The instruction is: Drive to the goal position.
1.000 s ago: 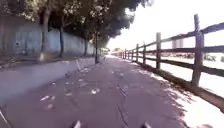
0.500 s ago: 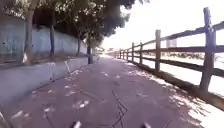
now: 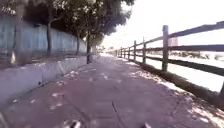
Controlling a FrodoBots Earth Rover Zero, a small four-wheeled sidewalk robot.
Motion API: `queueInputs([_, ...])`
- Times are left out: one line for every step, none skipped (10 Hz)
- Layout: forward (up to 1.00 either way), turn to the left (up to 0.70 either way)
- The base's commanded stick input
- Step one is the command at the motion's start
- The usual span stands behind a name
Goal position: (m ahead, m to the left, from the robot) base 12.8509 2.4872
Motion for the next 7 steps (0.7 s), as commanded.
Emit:
queueInputs([0.85,0.0])
queueInputs([0.85,0.0])
queueInputs([0.85,0.0])
queueInputs([0.85,0.0])
queueInputs([0.85,0.0])
queueInputs([0.85,0.0])
queueInputs([0.85,0.0])
